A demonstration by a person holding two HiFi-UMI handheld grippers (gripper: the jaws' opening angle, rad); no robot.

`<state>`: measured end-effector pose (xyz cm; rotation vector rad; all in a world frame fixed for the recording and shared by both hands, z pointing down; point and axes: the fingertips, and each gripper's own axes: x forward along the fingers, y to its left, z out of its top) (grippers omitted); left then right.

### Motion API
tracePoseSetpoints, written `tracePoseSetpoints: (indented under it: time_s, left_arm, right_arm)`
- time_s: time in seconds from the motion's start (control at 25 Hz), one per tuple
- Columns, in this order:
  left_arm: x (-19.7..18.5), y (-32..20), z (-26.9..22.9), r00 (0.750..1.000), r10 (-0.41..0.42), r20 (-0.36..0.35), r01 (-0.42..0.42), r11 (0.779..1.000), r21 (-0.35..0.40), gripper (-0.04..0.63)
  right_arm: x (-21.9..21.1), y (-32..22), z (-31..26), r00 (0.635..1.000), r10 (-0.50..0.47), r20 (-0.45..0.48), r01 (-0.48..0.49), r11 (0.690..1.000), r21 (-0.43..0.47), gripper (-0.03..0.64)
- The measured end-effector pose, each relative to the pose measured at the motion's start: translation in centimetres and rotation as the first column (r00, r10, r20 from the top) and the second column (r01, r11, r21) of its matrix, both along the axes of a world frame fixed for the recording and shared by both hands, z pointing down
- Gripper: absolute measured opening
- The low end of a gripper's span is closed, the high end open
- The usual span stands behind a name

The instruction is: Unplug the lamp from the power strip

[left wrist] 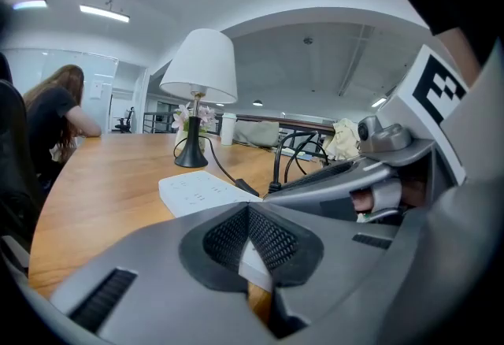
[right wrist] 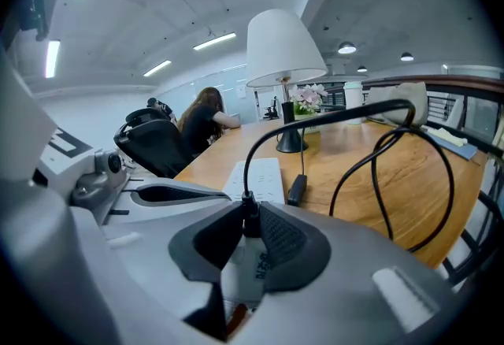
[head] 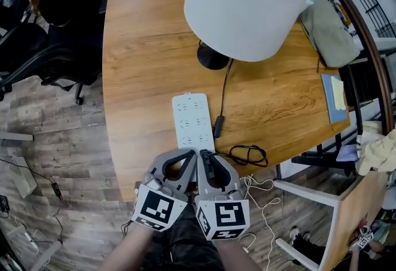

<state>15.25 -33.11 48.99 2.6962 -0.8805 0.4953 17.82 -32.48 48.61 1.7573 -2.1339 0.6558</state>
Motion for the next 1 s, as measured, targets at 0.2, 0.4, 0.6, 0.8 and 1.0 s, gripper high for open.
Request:
tracePoseSetpoints:
  time_s: [0.2,0.4,0.6,0.8,1.0]
  left_arm:
    - [0.1,0.1,1.0,0.995,0.02,0.095,-0.021,1.0,0.015,-0.005]
    - [0.2,0.0,1.1,0.994,0.02,0.109,-0.022,1.0,0.016,-0.005]
    - [0.3,0.0,1.1,0.994,0.015,0.106,-0.017,1.0,0.009,-0.005]
    - [0.1,0.0,1.0,0.994,-0.001,0.107,0.0,1.0,0.004,-0.005]
    - [0.2,-0.1,1.1,0.994,-0.004,0.105,0.005,1.0,-0.007,-0.003]
  right_arm:
    - [-0.3,0.2,0.0,0.995,0.02,-0.098,-0.017,0.999,0.035,0.071]
    - [-0.2,0.1,-0.1,0.997,0.046,-0.067,-0.043,0.998,0.047,0.067]
    - [0.4,0.2,-0.2,0.995,0.081,0.054,-0.083,0.996,0.042,0.067]
    - [0.3,0.3,-0.3,0.992,0.1,0.074,-0.103,0.994,0.046,0.067]
    - [-0.3,0.3,-0.7,0.996,0.069,-0.052,-0.063,0.993,0.098,0.067]
